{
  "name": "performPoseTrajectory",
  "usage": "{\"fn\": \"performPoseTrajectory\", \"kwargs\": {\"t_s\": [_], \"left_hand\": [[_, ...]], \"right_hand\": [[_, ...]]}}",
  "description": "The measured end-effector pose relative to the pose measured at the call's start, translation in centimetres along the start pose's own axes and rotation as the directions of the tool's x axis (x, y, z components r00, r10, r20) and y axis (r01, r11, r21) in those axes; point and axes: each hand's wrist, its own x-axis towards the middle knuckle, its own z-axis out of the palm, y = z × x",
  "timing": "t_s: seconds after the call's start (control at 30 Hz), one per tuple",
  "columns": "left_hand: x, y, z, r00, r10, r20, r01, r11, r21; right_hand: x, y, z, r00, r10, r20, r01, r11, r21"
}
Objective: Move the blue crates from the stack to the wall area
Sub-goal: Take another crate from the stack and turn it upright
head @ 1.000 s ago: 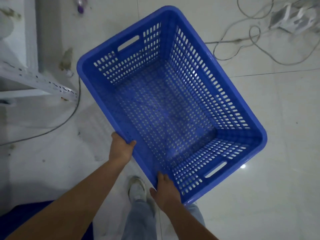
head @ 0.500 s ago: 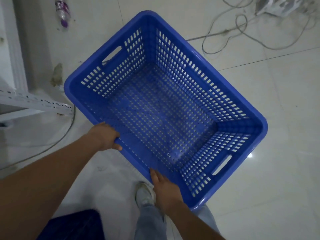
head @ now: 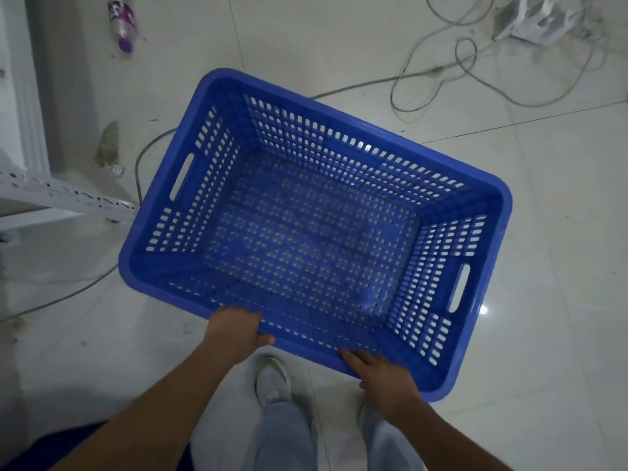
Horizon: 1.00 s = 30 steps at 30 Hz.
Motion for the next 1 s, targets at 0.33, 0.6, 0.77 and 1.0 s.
{"fn": "performPoseTrajectory", "kwargs": {"t_s": [0.33, 0.6, 0.77, 1.0], "left_hand": [[-1.8, 3.8, 3.0, 0.998, 0.063, -0.007, -0.063, 0.983, -0.170], [-2.9, 8.2, 5.1, 0.995, 0.083, -0.056, -0.097, 0.933, -0.345], [-3.2, 10.2, 6.2, 0.992, 0.087, -0.089, -0.120, 0.855, -0.505], [-3.7, 9.8, 5.7, 0.986, 0.128, -0.104, -0.164, 0.785, -0.598]], "right_hand": [[-0.7, 5.9, 1.2, 0.999, 0.010, -0.048, -0.017, 0.989, -0.144], [-1.2, 10.2, 0.4, 0.998, 0.055, -0.026, -0.059, 0.970, -0.237], [-1.7, 11.9, -1.5, 0.992, 0.104, -0.064, -0.118, 0.950, -0.288], [-2.1, 11.2, -3.7, 0.993, 0.112, 0.029, -0.099, 0.952, -0.289]]}}
